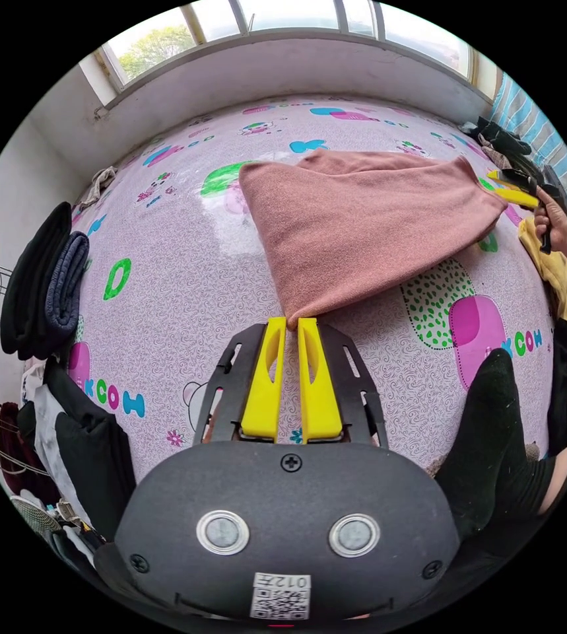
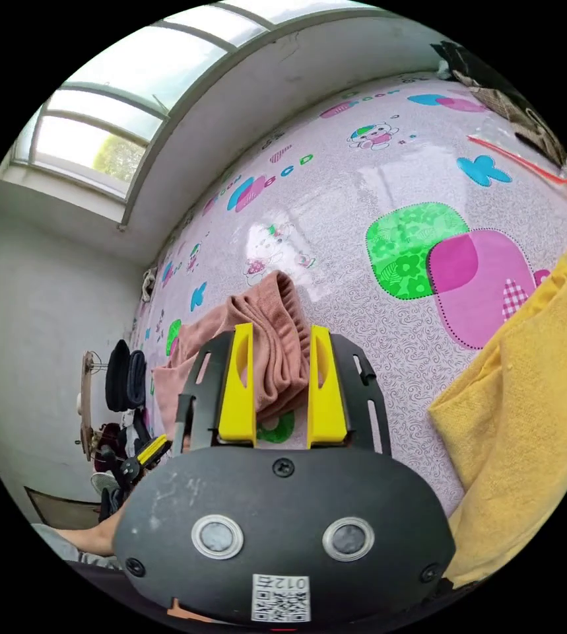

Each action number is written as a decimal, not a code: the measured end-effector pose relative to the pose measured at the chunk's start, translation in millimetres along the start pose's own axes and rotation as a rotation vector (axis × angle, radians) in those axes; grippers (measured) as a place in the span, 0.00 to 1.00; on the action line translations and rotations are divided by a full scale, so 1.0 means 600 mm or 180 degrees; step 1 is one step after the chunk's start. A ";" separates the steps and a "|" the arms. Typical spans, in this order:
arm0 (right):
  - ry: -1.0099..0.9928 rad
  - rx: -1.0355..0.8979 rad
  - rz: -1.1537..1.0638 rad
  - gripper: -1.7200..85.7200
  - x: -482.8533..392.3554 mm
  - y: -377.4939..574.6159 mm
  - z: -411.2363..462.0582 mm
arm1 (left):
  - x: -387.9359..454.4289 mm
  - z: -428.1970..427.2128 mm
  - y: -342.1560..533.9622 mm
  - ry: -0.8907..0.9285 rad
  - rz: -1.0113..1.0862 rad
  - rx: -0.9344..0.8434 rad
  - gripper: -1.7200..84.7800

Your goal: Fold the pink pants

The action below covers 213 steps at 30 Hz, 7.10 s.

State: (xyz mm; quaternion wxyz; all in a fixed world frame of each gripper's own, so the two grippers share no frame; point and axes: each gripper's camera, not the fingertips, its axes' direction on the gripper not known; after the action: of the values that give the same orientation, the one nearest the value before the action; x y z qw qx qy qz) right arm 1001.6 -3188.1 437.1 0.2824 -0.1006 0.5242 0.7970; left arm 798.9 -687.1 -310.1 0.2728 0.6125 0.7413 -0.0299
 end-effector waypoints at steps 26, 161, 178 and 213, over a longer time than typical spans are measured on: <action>-0.0239 -0.0001 0.0527 0.17 0.122 -0.064 0.015 | -0.409 -0.056 -0.006 0.1621 -0.0755 -0.0069 0.15; -0.0183 -0.0520 -0.4064 0.10 0.779 0.420 0.735 | 0.055 -0.139 0.161 0.0186 0.2665 0.0546 0.04; -0.0325 -0.0589 -0.3819 0.09 0.757 0.382 0.783 | 0.071 -0.136 0.192 0.0212 0.2705 0.0507 0.05; -0.1826 -0.1567 -0.2862 0.03 0.778 0.132 0.618 | 0.136 -0.231 0.446 -0.0531 0.3351 0.0522 0.09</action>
State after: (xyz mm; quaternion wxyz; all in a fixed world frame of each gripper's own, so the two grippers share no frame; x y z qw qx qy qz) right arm 625.2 -2719.2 445.5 0.6917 -0.1560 0.1321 0.6927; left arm 986.8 -495.4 -150.8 0.2601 0.9160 0.3052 0.0046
